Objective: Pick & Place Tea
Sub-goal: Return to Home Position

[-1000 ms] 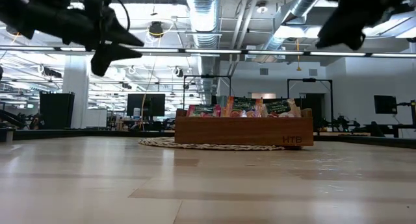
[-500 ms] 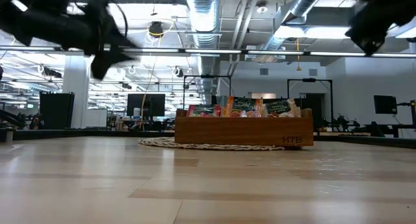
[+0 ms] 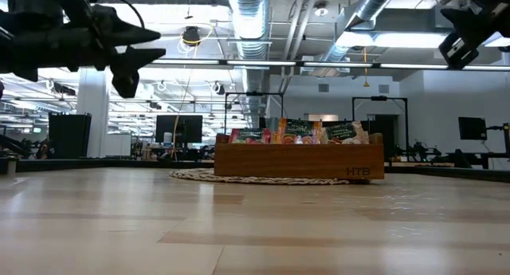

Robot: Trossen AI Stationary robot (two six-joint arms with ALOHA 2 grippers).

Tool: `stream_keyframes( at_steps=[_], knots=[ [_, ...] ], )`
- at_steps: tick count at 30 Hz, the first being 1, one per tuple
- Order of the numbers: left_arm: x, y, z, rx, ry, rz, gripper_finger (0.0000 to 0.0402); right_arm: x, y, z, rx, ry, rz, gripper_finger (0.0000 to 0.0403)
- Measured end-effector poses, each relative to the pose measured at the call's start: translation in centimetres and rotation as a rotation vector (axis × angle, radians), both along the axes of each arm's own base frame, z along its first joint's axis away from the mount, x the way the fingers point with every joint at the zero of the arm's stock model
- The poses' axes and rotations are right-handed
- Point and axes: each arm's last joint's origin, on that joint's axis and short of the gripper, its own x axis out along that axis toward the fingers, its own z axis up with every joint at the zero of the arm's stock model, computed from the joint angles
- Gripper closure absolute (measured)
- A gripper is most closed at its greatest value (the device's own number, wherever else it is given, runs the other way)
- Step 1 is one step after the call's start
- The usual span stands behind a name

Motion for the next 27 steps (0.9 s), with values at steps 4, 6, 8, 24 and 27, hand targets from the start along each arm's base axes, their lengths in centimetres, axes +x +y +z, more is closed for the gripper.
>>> stream_keyframes(
  at_steps=[4, 6, 8, 24, 27],
  knots=[
    [-0.2, 0.2, 0.4, -0.006, -0.036, -0.079, 0.0273, 0.1, 0.1, -0.2, -0.014, -0.020, 0.012, 0.0272],
    [-0.5, 0.3, 0.8, 0.022, -0.065, -0.118, 0.0273, 0.2, 0.1, -0.1, -0.012, -0.029, 0.020, 0.0272],
    [-0.9, 0.5, 1.2, 0.042, -0.097, -0.127, 0.0273, 0.1, 0.1, 0.0, -0.017, -0.042, 0.029, 0.0272],
    [-4.1, 0.9, 2.4, 0.083, -0.047, -0.054, 0.0273, 0.0, -0.2, 0.7, -0.015, -0.087, -0.061, 0.0272],
    [-4.3, 0.8, 2.4, 0.099, 0.022, 0.026, 0.0273, 0.0, -0.4, 0.5, -0.022, -0.057, -0.137, 0.0272]
  ],
)
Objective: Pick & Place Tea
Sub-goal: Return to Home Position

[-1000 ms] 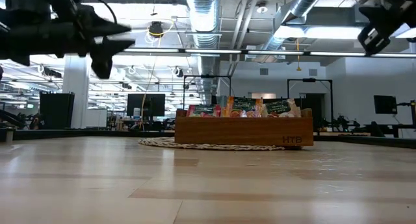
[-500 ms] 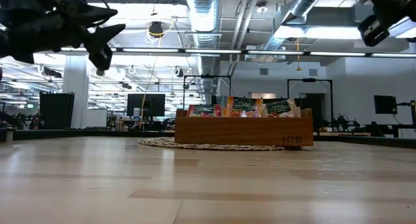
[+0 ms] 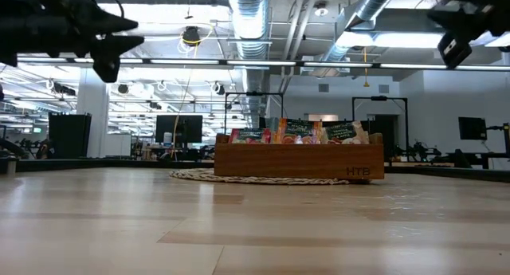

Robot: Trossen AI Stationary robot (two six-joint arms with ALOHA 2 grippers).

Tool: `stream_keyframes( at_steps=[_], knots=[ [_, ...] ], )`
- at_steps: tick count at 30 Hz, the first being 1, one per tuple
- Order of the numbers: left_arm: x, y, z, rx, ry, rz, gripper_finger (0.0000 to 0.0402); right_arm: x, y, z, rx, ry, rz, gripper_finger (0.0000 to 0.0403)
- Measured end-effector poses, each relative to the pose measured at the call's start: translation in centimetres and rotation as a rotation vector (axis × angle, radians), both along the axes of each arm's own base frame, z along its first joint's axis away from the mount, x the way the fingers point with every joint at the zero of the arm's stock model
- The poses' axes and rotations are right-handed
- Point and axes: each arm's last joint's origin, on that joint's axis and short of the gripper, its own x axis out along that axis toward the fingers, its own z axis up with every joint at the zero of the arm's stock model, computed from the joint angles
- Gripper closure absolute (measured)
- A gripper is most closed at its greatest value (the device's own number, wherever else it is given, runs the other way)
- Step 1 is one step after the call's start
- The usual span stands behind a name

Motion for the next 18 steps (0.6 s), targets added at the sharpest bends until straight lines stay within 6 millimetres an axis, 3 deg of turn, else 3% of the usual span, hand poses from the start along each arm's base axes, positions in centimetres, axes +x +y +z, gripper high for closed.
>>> stream_keyframes(
  at_steps=[6, 18],
  knots=[
    [0.0, 0.2, -0.4, 0.071, 0.068, 0.238, 0.0273, 0.2, -0.3, -0.7, -0.022, 0.074, -0.103, 0.0272],
    [-0.2, 0.1, -1.6, 0.101, 0.071, 0.252, 0.0273, -0.1, -0.5, -0.9, -0.054, 0.108, -0.157, 0.0272]
  ],
)
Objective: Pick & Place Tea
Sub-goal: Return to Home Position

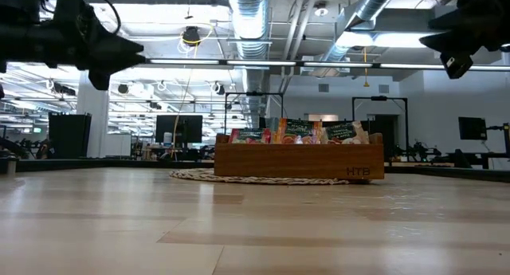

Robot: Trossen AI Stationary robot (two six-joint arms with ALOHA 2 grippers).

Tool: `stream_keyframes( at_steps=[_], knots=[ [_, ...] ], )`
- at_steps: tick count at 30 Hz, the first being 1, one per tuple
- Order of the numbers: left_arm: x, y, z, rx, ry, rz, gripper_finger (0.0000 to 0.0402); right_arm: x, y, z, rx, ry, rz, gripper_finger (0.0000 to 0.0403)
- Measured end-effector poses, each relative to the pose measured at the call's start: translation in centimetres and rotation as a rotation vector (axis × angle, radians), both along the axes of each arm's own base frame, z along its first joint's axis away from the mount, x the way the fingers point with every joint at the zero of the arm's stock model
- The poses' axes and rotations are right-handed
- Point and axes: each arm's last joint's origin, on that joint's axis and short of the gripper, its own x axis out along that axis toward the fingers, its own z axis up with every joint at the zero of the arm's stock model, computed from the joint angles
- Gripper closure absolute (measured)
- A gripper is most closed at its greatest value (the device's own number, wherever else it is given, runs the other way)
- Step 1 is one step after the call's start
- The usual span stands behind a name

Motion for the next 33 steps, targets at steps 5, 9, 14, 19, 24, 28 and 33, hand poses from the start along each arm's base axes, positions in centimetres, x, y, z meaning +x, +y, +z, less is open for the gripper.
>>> stream_keyframes(
  at_steps=[5, 9, 14, 19, 24, 28, 33],
  knots=[
    [-0.5, -0.2, 0.0, -0.019, -0.015, -0.002, 0.0273, -0.2, -0.1, 0.3, 0.008, 0.001, -0.002, 0.0272],
    [-0.6, -0.3, -0.2, -0.007, -0.046, -0.053, 0.0273, 0.6, 0.1, -0.3, -0.028, -0.088, -0.023, 0.0272],
    [-0.5, -0.3, -0.7, -0.005, -0.054, -0.042, 0.0273, 1.3, 0.4, -2.2, -0.026, -0.074, -0.013, 0.0272],
    [-0.4, -0.2, -0.9, 0.005, -0.040, -0.036, 0.0273, 1.5, 0.6, -3.2, -0.048, -0.035, 0.033, 0.0272],
    [-0.4, -0.2, -1.1, -0.001, -0.022, -0.032, 0.0273, 1.6, 0.6, -4.1, -0.079, 0.011, 0.037, 0.0272],
    [-0.4, -0.2, -1.2, -0.005, -0.012, -0.021, 0.0273, 1.6, 0.6, -4.4, -0.104, 0.044, 0.037, 0.0272],
    [-0.4, -0.1, -1.3, -0.011, -0.010, 0.014, 0.0273, 1.6, 0.5, -4.3, -0.050, 0.041, 0.017, 0.0272]
  ],
)
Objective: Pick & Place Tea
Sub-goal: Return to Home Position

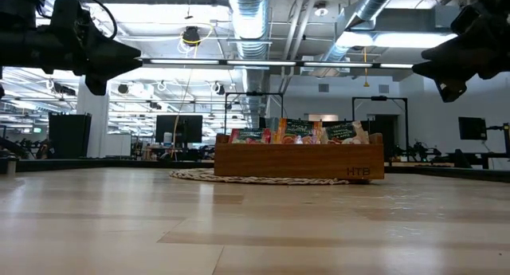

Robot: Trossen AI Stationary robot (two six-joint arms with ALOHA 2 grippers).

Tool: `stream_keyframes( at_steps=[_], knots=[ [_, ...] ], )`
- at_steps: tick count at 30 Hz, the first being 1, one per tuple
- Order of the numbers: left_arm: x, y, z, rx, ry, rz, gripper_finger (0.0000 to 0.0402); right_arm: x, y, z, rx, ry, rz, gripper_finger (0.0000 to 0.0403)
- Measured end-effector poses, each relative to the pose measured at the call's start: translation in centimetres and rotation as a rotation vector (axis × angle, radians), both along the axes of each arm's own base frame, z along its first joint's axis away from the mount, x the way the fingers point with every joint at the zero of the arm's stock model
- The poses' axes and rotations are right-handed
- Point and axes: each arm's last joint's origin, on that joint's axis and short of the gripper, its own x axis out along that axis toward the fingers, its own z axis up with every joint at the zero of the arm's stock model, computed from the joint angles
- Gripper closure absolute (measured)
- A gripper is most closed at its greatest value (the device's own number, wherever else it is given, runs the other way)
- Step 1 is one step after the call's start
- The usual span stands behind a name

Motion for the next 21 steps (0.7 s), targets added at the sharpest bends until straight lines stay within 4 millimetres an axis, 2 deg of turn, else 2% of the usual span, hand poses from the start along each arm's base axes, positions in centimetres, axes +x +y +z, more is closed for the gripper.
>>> stream_keyframes(
  at_steps=[3, 21],
  knots=[
    [0.01, 0.01, -0.07, -0.015, 0.002, 0.001, 0.0273, 0.00, 0.00, 0.00, 0.044, -0.001, -0.004, 0.0272],
    [0.02, 0.01, -0.17, -0.027, 0.007, 0.000, 0.0273, 0.00, 0.01, 0.03, 0.047, -0.003, -0.004, 0.0272]
  ],
)
